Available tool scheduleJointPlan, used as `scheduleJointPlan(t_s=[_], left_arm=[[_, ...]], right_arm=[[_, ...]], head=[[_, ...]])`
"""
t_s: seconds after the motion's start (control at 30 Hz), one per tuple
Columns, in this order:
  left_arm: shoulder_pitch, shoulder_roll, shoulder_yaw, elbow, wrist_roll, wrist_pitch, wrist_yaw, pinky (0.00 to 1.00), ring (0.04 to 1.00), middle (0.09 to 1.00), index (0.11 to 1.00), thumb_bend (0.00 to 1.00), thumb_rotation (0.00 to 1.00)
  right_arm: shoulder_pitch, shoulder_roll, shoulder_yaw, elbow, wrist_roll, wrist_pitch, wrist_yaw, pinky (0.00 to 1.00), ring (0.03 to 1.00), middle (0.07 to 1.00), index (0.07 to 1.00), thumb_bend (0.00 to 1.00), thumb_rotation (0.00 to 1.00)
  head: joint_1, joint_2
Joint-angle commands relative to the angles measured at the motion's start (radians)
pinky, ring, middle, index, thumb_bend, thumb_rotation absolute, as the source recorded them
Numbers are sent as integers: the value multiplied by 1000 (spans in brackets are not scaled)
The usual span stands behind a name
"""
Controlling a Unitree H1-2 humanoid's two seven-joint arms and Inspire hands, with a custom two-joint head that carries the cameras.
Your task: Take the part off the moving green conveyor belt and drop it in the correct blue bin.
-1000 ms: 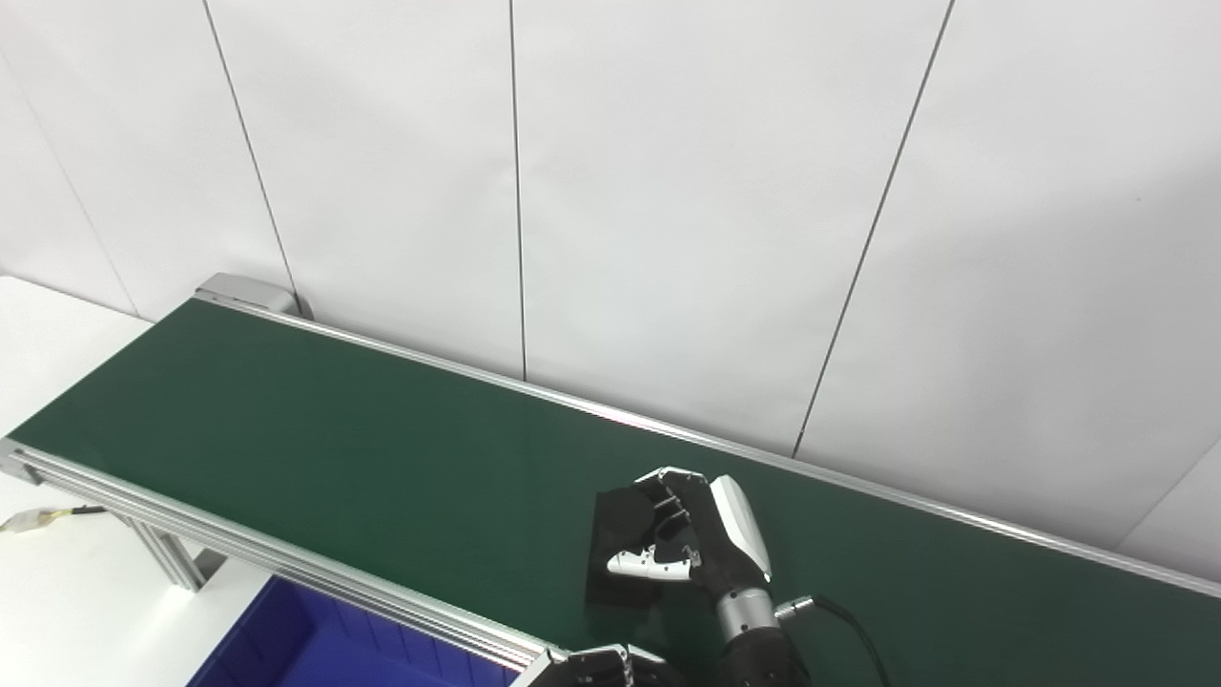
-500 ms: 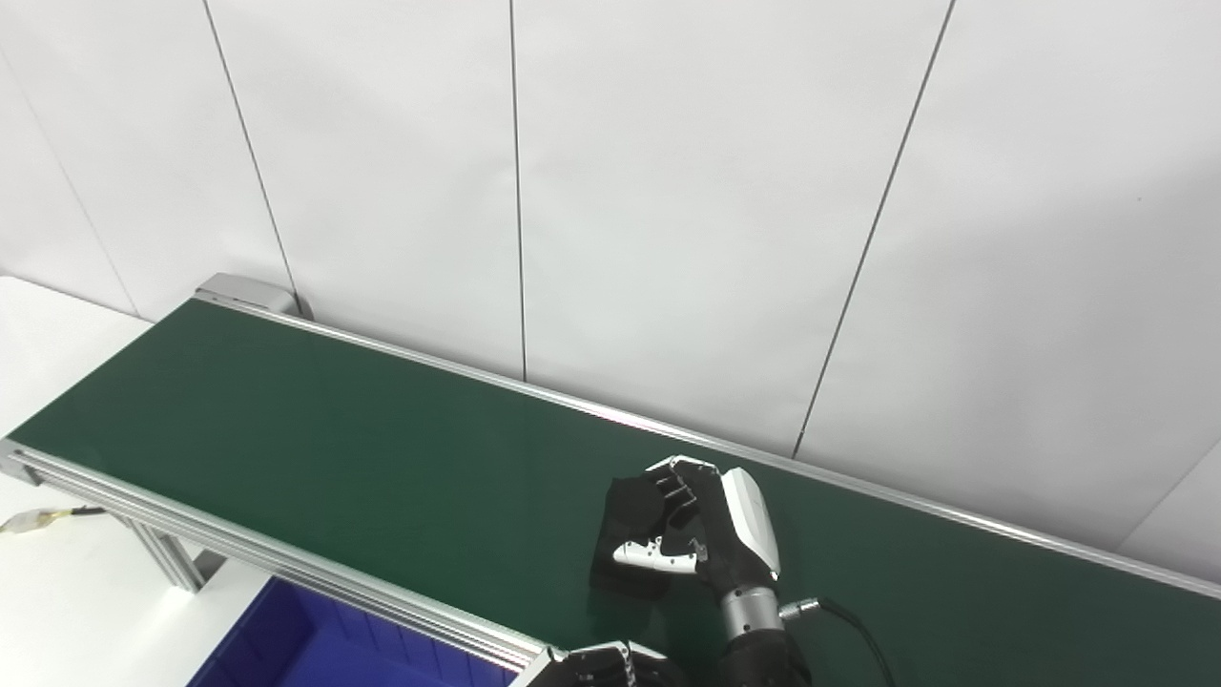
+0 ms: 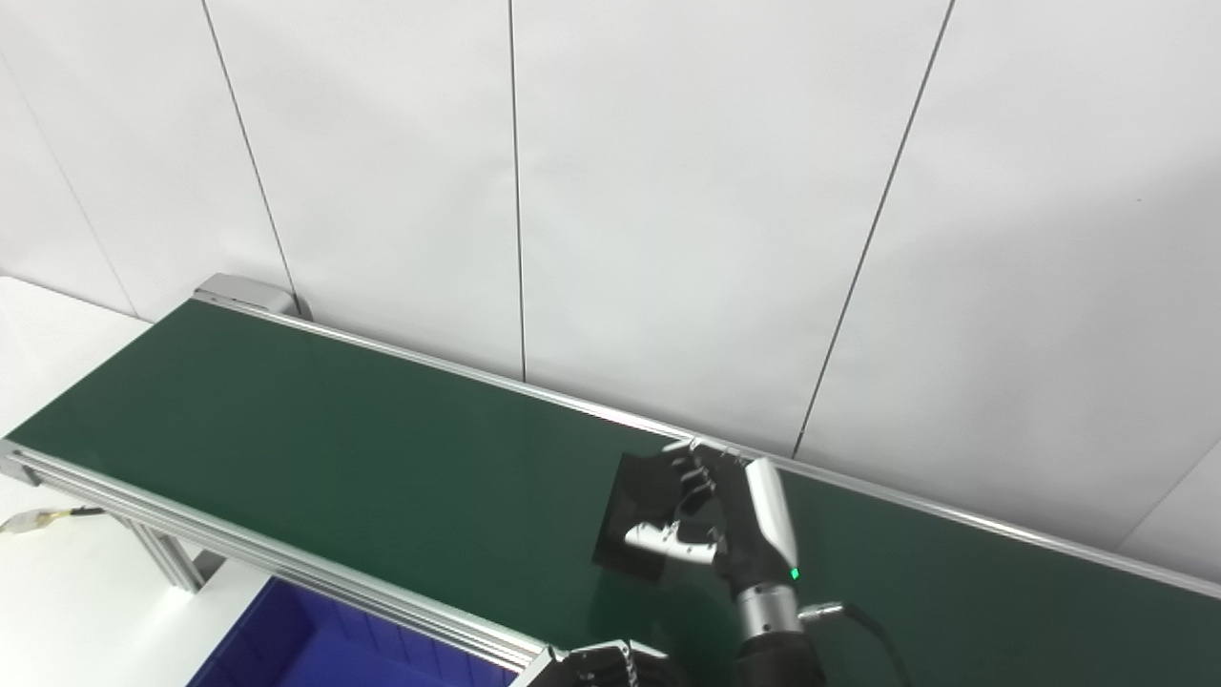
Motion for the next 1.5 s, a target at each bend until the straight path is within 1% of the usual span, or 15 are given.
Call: scheduleJointPlan(t_s=[0.0, 0.17, 0.27, 0.47, 0.77, 0.93, 0.97, 1.0, 1.03, 1.07, 1.1, 1.13, 1.2, 1.37, 1.47], left_arm=[[-1, -3, 4, -23, -14, -33, -5, 620, 646, 660, 666, 872, 655], [0, 8, 8, -26, -26, -25, -12, 628, 654, 666, 670, 855, 656], [0, 16, 10, -32, -31, -18, -15, 635, 658, 668, 676, 848, 662], [4, 29, 14, -46, -37, -7, -14, 644, 668, 676, 679, 847, 685], [13, 47, 18, -72, -49, 15, -16, 680, 686, 692, 696, 872, 718], [18, 64, 31, -96, -66, 37, -19, 694, 691, 697, 699, 901, 728], [19, 67, 34, -101, -69, 44, -20, 700, 693, 698, 700, 908, 723], [20, 71, 38, -108, -74, 50, -22, 703, 694, 699, 701, 911, 720], [21, 75, 40, -113, -77, 54, -24, 707, 695, 700, 704, 912, 717], [21, 79, 45, -123, -80, 62, -23, 708, 696, 701, 705, 912, 715], [22, 81, 48, -130, -82, 69, -22, 712, 693, 698, 703, 918, 711], [24, 85, 53, -142, -82, 78, -20, 713, 692, 697, 703, 919, 710], [26, 93, 61, -167, -86, 100, -17, 714, 690, 696, 701, 915, 708], [24, 114, 79, -213, -106, 151, -23, 712, 692, 699, 701, 906, 705], [16, 126, 90, -232, -119, 177, -28, 705, 686, 695, 698, 908, 703]], right_arm=[[-7, 12, -15, -85, 18, -5, 16, 371, 448, 456, 504, 530, 0], [45, -9, -44, -260, 5, 39, 46, 398, 477, 473, 498, 530, 0], [68, -29, -61, -346, 11, 34, 62, 424, 494, 483, 493, 530, 0], [120, -67, -112, -536, 22, 94, 116, 379, 462, 462, 505, 529, 0], [191, -91, -190, -739, 41, 157, 157, 368, 455, 473, 497, 530, 0], [240, -108, -240, -848, 36, 194, 173, 397, 464, 474, 495, 530, 0], [248, -110, -247, -861, 36, 197, 174, 387, 455, 470, 497, 530, 0], [261, -112, -257, -881, 37, 205, 177, 382, 450, 469, 497, 530, 0], [270, -113, -264, -895, 38, 209, 180, 386, 452, 468, 497, 530, 0], [284, -117, -273, -913, 35, 211, 181, 387, 453, 468, 497, 530, 0], [294, -120, -280, -925, 32, 211, 183, 387, 453, 468, 497, 530, 0], [306, -122, -286, -941, 35, 213, 187, 382, 449, 467, 498, 529, 0], [332, -123, -297, -976, 45, 225, 199, 363, 432, 463, 503, 529, 0], [427, -125, -314, -1047, 54, 227, 209, 388, 451, 470, 497, 529, 0], [492, -108, -327, -1089, 45, 234, 199, 403, 463, 476, 492, 530, 0]], head=[[-13, 3], [-57, 8], [-76, 11], [-155, 31], [-231, 71], [-296, 122], [-296, 122], [-320, 142], [-320, 142], [-343, 163], [-343, 163], [-362, 186], [-377, 207], [-411, 246], [-439, 265]])
